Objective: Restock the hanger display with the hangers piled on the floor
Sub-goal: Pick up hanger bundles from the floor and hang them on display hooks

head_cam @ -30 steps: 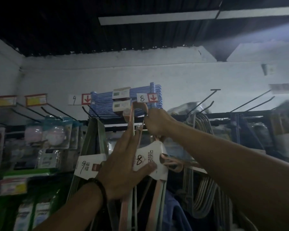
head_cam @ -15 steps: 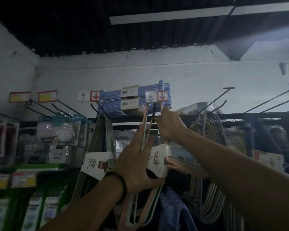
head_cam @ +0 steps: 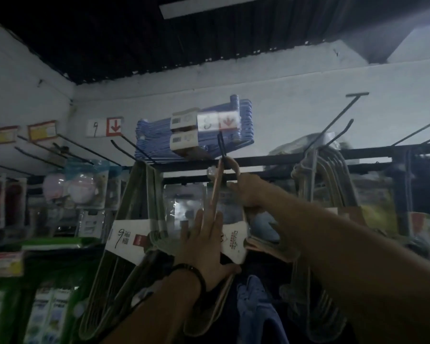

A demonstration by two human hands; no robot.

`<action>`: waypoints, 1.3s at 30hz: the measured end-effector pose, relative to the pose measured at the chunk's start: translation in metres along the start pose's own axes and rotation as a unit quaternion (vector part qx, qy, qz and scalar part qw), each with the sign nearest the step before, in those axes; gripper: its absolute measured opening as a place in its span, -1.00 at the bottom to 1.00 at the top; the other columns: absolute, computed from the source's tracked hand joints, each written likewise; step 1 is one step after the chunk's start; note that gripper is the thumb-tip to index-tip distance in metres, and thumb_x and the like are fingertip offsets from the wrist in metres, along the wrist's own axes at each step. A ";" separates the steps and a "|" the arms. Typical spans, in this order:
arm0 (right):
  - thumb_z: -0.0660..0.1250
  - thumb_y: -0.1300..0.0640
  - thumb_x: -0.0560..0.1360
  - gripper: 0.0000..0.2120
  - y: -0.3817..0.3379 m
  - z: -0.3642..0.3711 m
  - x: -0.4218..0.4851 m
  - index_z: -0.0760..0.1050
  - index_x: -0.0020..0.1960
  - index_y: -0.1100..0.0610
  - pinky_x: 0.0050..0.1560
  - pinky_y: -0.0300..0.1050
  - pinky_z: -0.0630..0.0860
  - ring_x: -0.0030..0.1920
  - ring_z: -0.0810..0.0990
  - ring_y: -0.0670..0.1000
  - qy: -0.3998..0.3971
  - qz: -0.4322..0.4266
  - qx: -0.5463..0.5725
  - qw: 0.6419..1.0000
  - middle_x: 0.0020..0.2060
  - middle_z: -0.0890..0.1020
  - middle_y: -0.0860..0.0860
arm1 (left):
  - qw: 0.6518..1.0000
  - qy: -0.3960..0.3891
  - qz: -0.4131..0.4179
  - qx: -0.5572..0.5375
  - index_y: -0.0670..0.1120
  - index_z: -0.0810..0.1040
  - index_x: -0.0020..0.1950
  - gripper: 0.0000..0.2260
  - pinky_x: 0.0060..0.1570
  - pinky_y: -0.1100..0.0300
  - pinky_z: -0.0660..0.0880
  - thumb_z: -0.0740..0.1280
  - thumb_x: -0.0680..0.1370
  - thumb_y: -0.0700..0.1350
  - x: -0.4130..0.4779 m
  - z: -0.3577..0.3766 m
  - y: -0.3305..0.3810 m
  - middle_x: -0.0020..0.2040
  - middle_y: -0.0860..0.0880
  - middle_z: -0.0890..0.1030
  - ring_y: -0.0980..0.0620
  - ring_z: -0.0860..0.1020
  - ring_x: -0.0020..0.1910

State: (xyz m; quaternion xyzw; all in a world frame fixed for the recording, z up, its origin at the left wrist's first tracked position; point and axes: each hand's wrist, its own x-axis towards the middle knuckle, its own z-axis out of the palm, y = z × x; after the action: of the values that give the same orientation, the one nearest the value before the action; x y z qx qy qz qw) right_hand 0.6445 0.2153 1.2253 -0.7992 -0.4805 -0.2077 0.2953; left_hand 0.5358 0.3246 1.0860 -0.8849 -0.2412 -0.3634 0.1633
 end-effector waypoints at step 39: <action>0.32 -0.07 0.62 -0.84 -0.295 0.368 -0.720 0.49 -0.02 0.01 0.02 0.05 0.58 -0.13 0.61 -0.03 -0.551 -0.303 0.185 0.755 -0.16 0.60 -0.06 | 0.707 -0.350 -0.600 -0.132 0.02 0.64 0.14 -0.66 0.15 -0.01 0.56 0.13 0.62 0.10 -0.940 -0.158 -0.052 0.14 -0.04 0.70 -0.16 0.65 0.16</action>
State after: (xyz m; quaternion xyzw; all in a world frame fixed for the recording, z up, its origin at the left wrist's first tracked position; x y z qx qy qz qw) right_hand 0.0746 0.1052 0.5904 -0.5170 -0.8065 0.2835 0.0431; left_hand -0.1637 0.0044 0.5215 -0.6295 -0.7107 -0.0772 -0.3043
